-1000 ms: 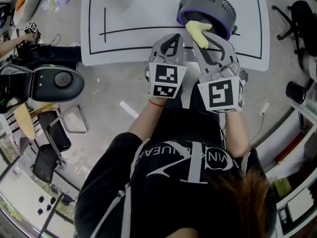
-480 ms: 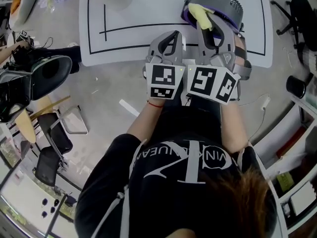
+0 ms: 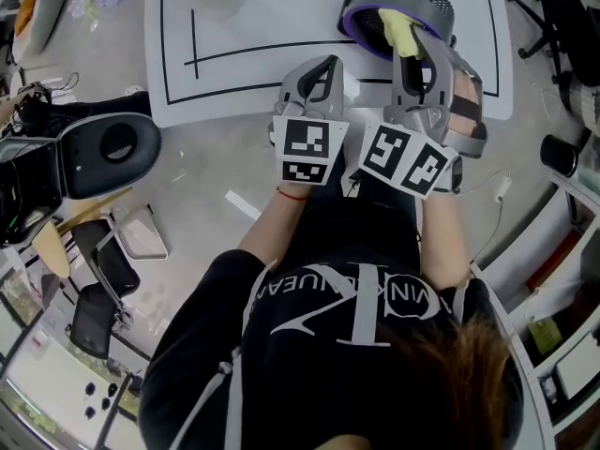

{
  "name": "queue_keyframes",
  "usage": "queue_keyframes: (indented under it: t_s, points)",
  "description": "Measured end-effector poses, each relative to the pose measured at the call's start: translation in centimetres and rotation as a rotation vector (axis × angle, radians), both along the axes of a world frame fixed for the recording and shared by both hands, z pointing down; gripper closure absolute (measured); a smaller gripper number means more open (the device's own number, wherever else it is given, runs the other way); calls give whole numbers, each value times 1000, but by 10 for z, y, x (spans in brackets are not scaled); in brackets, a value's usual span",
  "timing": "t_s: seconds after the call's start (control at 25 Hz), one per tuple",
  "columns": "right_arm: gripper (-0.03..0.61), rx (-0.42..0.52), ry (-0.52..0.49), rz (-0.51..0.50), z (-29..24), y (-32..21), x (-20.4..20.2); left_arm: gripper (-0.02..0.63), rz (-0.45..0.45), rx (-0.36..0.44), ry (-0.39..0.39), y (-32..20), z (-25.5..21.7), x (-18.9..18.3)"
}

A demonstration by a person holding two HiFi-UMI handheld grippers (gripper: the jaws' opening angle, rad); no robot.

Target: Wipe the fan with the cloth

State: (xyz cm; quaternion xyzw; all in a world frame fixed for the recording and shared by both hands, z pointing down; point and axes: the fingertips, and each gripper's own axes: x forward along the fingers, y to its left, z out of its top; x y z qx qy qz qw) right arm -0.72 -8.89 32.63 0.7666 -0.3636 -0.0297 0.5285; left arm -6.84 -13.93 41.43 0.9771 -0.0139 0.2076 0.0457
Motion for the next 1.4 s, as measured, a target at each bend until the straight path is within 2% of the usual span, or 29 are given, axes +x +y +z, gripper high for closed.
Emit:
queue_keyframes:
  t_s: [0.24, 0.76, 1.4]
  points:
    - [497, -89, 14, 34, 16, 21, 1, 603, 22, 5, 14, 7, -7, 4]
    - [497, -229, -129, 57, 62, 33, -5, 603, 11, 1, 14, 8, -7, 1]
    - [499, -223, -225, -44, 85, -11, -20, 603, -84, -6, -27, -17, 9, -24]
